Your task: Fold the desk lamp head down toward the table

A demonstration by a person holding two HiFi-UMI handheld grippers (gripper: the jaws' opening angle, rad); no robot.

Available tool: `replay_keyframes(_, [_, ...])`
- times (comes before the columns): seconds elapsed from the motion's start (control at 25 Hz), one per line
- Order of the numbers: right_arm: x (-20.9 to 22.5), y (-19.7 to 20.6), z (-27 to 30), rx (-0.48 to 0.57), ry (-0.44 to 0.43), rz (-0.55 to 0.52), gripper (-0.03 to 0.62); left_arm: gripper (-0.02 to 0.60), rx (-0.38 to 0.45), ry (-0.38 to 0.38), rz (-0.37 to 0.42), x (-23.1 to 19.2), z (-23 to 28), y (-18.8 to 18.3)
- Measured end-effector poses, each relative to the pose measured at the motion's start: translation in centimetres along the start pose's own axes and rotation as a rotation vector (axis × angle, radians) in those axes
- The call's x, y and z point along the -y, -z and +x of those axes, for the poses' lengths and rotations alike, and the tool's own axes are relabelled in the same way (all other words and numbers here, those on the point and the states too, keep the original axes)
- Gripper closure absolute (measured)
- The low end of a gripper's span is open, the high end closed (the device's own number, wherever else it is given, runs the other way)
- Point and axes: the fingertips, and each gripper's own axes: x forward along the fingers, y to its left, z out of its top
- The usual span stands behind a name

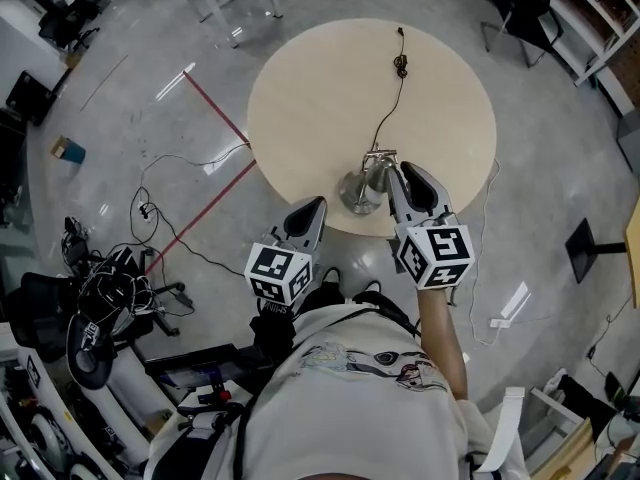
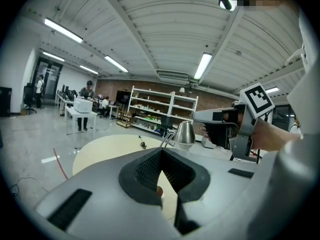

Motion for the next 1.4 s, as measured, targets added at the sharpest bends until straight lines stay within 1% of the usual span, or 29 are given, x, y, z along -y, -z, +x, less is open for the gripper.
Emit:
replay_keyframes(0.2, [0.0,0.7,1.6,-0.045,-0.012,-0.031,0.448,0.581,-0.004,-0.003,-0.001,-0.3,0.5,0.1])
replay_keyframes(0.32, [-0.5,1.6,2.2,-0.081,-0.008,-0.055,0.417,0.580,-0.007,-0.004,-0.001,-0.4,0.1,0.4])
replay_keyframes(0.44, [-0.7,2.2,2.5,-0.106,0.016,-0.074,0.414,0.580,-0.007,-0.007,-0.001,-0.4,-0.4,0.5])
replay_keyframes(0.68, [-0.5,2.1,2.4,-0.106,0.041,-0.101,0.414,0.580,-0.011,-0.014,-0.003,-0.6,-0.6,0.6])
replay_keyframes(1.4, [-1.1,2.8,1.1,-0.078,0.053,-0.112,0.414,0.580,-0.026,-0.010,-0.004,-0.8,-0.9,1.1])
